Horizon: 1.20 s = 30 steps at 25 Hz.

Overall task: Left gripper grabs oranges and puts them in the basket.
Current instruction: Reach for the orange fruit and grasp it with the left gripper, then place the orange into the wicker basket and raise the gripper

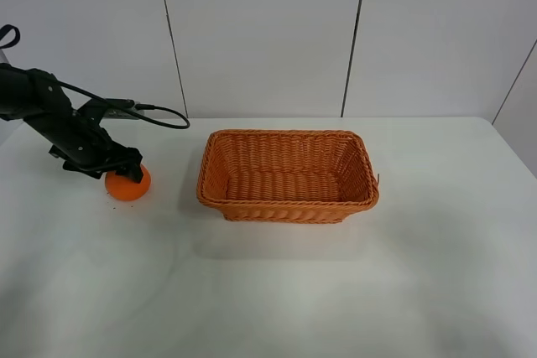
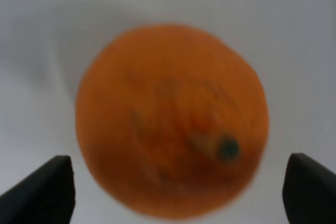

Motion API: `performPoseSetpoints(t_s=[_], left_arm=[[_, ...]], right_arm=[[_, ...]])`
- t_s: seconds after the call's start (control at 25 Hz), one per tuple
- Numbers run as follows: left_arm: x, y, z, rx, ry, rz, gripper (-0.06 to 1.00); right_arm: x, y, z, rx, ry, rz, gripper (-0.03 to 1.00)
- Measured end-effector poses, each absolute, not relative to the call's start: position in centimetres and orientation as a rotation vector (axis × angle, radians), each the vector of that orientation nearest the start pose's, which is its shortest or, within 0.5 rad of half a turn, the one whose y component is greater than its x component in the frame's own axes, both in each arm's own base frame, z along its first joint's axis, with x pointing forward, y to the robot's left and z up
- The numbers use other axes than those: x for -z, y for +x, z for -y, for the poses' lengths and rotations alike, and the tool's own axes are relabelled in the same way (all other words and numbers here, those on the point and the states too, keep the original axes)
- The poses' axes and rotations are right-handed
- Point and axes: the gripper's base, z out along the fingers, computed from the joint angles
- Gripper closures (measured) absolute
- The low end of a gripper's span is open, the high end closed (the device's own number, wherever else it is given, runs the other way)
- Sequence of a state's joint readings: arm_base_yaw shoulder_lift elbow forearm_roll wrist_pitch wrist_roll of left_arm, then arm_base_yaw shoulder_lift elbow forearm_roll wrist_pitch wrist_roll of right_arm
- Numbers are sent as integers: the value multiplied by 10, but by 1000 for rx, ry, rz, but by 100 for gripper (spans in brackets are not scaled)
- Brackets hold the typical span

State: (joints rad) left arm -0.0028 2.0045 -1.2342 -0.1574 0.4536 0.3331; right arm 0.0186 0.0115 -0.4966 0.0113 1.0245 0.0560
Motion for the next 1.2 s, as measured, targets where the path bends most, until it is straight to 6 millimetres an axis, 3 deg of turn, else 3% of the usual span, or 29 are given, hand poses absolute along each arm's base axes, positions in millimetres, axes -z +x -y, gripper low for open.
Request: performPoseSetpoints(t_s=[0.24, 0.4, 0.52, 0.64, 0.72, 1.04, 1.16, 1.2], left_arm=[[-125, 416, 7, 31, 277, -2672, 5], [-119, 418, 7, 37, 275, -2688, 14], [-120, 418, 7, 35, 286, -2684, 34], [-120, 418, 8, 40, 291, -2694, 64], [-122, 417, 8, 42, 297, -2699, 75], [-139, 411, 9, 63, 279, -2718, 80], [-158, 405, 10, 80, 279, -2724, 81], [-172, 401, 11, 102, 266, -2712, 81]], right_arm=[[-279, -1, -1, -61, 38, -2023, 27], [-279, -1, -1, -61, 38, -2023, 27], [-279, -1, -1, -61, 38, -2023, 27], [-279, -1, -1, -61, 38, -2023, 27], [-279, -1, -1, -61, 38, -2023, 27], [-279, -1, -1, -61, 38, -2023, 27], [-279, -1, -1, -61, 38, -2023, 27], [-279, -1, -1, -61, 38, -2023, 27]])
